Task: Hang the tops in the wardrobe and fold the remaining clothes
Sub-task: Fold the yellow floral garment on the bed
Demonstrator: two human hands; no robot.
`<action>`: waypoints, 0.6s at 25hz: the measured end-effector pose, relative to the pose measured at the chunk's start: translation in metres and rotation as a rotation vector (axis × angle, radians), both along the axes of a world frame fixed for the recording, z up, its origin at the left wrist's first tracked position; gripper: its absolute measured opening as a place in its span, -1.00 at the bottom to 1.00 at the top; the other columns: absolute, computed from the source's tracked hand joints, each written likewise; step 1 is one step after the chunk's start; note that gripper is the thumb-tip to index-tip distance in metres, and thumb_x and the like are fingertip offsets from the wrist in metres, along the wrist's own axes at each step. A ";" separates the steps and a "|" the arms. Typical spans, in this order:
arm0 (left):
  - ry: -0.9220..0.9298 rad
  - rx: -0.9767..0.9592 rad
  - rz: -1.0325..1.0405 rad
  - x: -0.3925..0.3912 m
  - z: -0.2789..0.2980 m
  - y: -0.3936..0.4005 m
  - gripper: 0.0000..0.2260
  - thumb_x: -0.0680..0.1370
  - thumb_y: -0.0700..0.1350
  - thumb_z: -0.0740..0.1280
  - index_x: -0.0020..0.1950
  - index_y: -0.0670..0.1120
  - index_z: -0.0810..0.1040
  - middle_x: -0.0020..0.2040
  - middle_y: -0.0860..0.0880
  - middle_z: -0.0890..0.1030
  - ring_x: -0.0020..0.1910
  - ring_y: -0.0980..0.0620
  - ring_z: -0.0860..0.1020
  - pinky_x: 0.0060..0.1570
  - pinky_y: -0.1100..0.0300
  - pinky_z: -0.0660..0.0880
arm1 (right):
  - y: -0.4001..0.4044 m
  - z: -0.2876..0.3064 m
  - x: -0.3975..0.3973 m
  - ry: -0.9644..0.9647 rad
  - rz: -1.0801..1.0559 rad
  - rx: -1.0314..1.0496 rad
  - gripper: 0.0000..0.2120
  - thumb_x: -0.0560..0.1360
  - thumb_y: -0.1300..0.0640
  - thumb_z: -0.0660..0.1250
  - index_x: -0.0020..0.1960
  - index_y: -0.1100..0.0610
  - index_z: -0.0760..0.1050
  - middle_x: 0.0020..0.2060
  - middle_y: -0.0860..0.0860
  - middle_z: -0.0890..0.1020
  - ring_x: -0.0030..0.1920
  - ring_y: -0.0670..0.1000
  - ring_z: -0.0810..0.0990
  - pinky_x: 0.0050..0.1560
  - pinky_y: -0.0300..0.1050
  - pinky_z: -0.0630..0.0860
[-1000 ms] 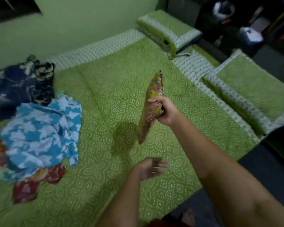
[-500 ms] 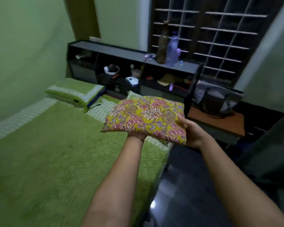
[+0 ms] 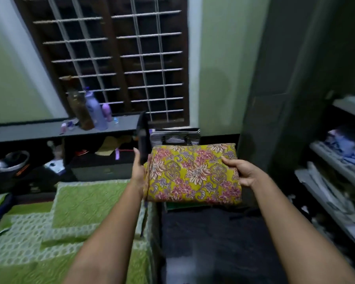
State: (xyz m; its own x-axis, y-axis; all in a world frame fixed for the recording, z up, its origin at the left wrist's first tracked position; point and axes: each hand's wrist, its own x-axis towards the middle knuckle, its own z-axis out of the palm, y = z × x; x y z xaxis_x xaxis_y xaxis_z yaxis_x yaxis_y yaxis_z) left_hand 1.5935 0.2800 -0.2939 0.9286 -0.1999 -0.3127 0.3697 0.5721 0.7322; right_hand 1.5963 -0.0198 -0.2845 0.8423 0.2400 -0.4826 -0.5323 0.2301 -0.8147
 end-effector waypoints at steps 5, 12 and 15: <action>-0.038 0.600 -0.272 0.147 -0.032 -0.083 -0.67 0.58 -0.08 0.30 0.24 -0.27 0.52 -0.04 -0.20 0.65 -0.20 -0.08 0.65 -0.20 0.11 0.59 | -0.065 -0.024 0.056 -0.024 -0.280 -0.229 -0.76 0.55 0.20 0.29 0.18 0.27 0.49 0.01 0.24 0.65 0.03 0.21 0.63 0.18 0.25 0.49; -0.629 1.204 -0.422 0.239 -0.045 -0.288 -0.69 0.65 0.02 0.11 0.25 -0.10 0.49 0.13 -0.15 0.59 0.15 -0.22 0.54 0.05 0.06 0.44 | -0.172 -0.053 0.056 -0.148 -0.923 -0.722 -0.64 0.62 0.02 0.17 0.38 0.10 0.34 0.20 0.08 0.56 0.17 0.10 0.55 0.16 0.01 0.47; -0.926 1.344 -0.352 0.240 -0.033 -0.387 -0.80 0.64 -0.03 0.04 0.20 0.03 0.37 0.03 -0.08 0.60 -0.04 -0.16 0.58 -0.12 0.07 0.46 | -0.231 -0.046 0.052 -0.014 -1.086 -1.187 -0.59 0.65 -0.04 0.06 0.45 0.05 0.25 0.06 0.13 0.61 0.02 0.15 0.58 -0.15 -0.09 0.38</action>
